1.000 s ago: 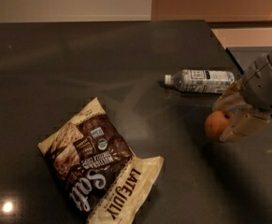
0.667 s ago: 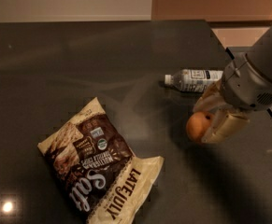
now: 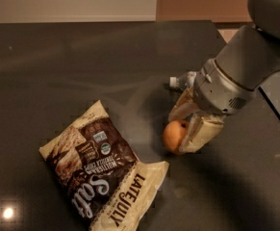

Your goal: Move orange near brown chip bag

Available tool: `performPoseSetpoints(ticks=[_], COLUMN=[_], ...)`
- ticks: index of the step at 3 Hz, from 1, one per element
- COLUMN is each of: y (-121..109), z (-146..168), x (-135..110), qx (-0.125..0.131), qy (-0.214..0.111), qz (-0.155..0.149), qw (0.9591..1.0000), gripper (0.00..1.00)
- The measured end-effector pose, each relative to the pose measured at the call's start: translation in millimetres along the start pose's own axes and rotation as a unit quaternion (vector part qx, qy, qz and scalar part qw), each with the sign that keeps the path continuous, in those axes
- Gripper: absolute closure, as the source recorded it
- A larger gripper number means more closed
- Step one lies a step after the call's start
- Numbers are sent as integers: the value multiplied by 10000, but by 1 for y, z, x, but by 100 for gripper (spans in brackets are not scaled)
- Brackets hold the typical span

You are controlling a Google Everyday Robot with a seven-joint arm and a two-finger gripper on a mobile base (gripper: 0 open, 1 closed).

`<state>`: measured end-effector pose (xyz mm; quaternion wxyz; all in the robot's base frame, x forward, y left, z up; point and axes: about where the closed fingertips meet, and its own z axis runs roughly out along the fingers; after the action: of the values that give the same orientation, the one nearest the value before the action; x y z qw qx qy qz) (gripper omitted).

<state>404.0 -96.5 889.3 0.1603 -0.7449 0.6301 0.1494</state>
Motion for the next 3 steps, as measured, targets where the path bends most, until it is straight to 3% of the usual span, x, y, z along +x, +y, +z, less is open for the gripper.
performPoseSetpoints(ticks=[1, 3], y=[-2, 2], z=[19, 44], x=[-23, -45], qx=[-209, -453], qy=[-160, -200], qz=[-413, -904], qw=[9988, 9947], gripper=[100, 100])
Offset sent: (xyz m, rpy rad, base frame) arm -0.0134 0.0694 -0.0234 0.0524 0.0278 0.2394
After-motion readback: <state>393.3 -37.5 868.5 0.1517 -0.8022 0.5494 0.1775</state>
